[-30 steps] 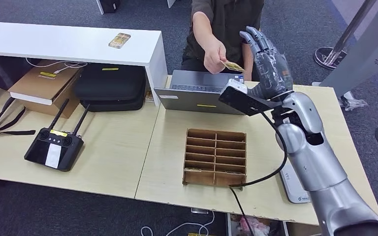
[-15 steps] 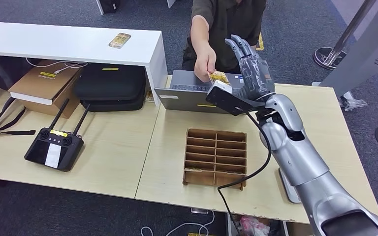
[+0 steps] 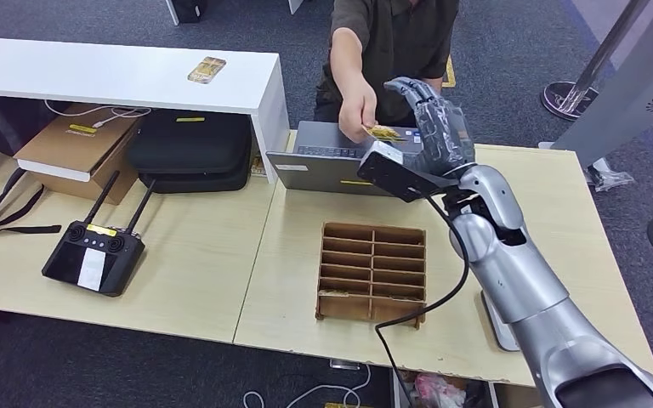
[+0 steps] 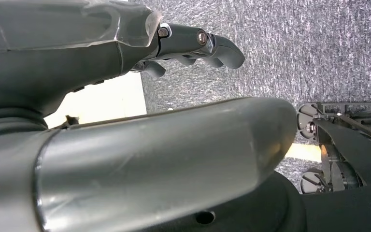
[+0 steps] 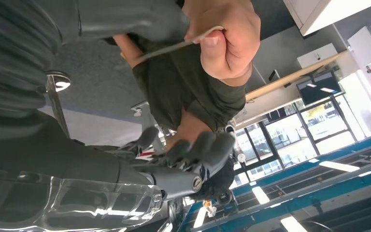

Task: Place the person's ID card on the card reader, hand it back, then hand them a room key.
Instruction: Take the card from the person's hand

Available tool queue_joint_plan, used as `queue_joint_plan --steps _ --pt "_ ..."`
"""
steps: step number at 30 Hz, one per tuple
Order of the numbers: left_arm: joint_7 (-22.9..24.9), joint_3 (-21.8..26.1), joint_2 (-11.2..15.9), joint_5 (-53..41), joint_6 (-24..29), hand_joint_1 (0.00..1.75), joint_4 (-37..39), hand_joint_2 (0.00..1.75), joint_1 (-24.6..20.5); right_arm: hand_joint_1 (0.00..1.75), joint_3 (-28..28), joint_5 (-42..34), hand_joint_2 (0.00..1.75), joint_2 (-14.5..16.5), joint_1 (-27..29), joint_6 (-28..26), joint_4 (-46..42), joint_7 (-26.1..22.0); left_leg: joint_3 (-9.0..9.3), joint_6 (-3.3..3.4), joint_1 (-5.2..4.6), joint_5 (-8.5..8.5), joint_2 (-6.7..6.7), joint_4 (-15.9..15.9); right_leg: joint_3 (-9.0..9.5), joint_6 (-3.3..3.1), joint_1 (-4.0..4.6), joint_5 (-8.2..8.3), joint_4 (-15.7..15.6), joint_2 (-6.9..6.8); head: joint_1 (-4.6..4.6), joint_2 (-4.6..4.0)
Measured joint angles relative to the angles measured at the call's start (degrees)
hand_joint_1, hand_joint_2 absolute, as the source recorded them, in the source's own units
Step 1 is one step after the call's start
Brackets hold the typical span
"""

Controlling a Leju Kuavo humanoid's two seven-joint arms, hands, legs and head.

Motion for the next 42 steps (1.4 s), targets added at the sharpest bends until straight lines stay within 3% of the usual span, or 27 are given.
queue_joint_plan --steps 12,23,28,33,42 --pt "-0.06 0.71 -0.06 -0.20 0.14 0.00 0.00 0.00 0.02 1.62 0.00 -0.48 1.75 -0.49 0.08 -1.41 -0.04 -0.44 0.00 0.00 0.00 0.00 0.00 0.00 0.00 0.00 0.00 0.00 -0.01 -0.01 0.00 0.00" --pt "-0.14 0.71 -0.09 -0.32 -0.03 0.00 0.00 0.00 0.02 1.57 -0.04 -0.54 1.75 -0.90 0.55 -1.61 -0.52 -0.45 0.00 0.00 0.00 0.00 0.00 0.00 0.00 0.00 0.00 0.00 -0.01 0.00 0.00 0.00" --pt "-0.21 0.71 -0.09 -0.46 -0.13 0.00 0.00 0.00 0.02 1.71 -0.04 -0.54 1.75 -1.01 0.68 -1.63 -0.62 -0.45 0.00 0.00 0.00 0.00 0.00 0.00 0.00 0.00 0.00 0.00 -0.01 0.00 0.00 0.00" --pt "-0.21 0.71 -0.09 -0.90 -0.24 0.00 0.00 0.00 0.02 1.75 -0.20 -0.84 1.75 -1.44 0.83 -1.43 -0.96 -0.45 0.00 0.00 0.00 0.00 0.00 0.00 0.00 0.00 0.00 0.00 -0.01 0.00 -0.01 0.00" --pt "-0.04 0.85 -0.07 -1.14 -0.56 0.00 0.00 0.00 0.08 1.75 -4.92 -17.51 1.75 -2.87 1.58 9.00 -1.05 0.22 0.01 0.00 -0.01 0.00 0.00 0.01 0.00 0.00 -0.01 0.00 -0.02 0.00 -0.01 0.00"
